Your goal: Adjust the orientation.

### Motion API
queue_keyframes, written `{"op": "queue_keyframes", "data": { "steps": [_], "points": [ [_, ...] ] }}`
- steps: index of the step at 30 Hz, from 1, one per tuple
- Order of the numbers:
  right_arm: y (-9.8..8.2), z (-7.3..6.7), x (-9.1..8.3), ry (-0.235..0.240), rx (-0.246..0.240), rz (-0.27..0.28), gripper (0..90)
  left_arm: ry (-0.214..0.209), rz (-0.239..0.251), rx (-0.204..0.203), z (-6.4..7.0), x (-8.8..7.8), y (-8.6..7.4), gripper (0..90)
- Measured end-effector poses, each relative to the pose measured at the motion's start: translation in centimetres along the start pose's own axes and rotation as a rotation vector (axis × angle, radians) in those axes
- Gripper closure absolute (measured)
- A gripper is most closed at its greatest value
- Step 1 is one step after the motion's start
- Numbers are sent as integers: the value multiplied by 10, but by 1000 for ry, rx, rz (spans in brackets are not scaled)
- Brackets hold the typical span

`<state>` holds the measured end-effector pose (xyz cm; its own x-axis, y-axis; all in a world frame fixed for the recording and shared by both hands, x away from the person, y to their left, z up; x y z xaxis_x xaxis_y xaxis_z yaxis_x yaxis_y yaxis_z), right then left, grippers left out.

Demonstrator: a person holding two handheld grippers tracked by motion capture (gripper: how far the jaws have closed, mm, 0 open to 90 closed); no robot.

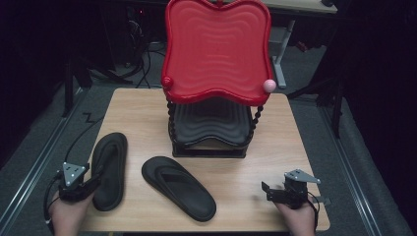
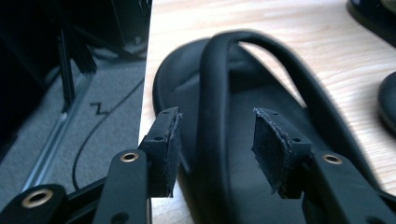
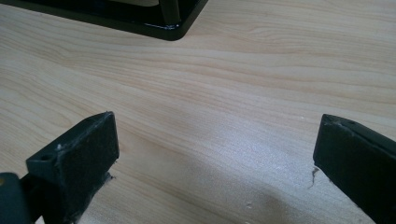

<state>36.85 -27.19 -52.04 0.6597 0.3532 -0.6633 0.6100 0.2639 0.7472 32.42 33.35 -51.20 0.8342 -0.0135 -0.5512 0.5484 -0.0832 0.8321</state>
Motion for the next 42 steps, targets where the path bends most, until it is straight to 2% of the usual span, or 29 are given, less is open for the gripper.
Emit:
{"op": "queue_keyframes", "data": {
  "steps": [5,7,8,10,13,16,19,23,25,28,31,34,36,42],
  "points": [
    [-3,3,2,6,16,-17,6,-25,-2,-33,-4,7,-5,564],
    [-4,3,3,13,23,-19,12,-24,-2,-28,-3,8,-5,594],
    [-5,4,4,15,27,-24,16,-8,-10,-3,0,10,-6,606],
    [-5,4,5,20,30,-27,22,3,-17,10,1,12,-7,626],
    [-4,2,4,27,28,-23,35,4,-19,-16,0,13,-8,653],
    [-1,-1,-1,-10,31,3,64,4,-11,-37,-2,14,-9,682],
    [2,-5,-2,-18,18,18,65,7,-9,-42,-2,14,-9,689],
    [3,-6,-2,-19,42,26,79,7,-13,-44,-1,15,-9,704],
    [3,-6,-2,3,54,29,137,7,-14,-44,0,15,-9,718],
    [4,-6,-4,15,46,43,160,0,-16,-58,-1,15,-8,729],
    [4,-9,-5,65,32,56,241,6,-9,-62,-1,15,-7,739],
    [4,-13,-4,81,17,64,249,6,0,-73,0,15,-7,744],
    [4,-13,-4,81,18,64,250,6,2,-77,-1,15,-7,744],
    [0,-15,0,124,25,48,307,14,29,-94,0,12,-4,745]
  ]
}}
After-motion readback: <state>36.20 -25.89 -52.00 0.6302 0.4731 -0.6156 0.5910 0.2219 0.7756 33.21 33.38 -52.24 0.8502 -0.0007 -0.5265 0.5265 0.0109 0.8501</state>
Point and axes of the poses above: each handheld gripper's, and its own axes: x roughly forward along the jaws, y roughly out of its top, z roughly to its right, the point moved 5 cm from there along x, roughly forward along the jaws, and after that the axes turned 3 degrees about -z, right-handed, at the moved point
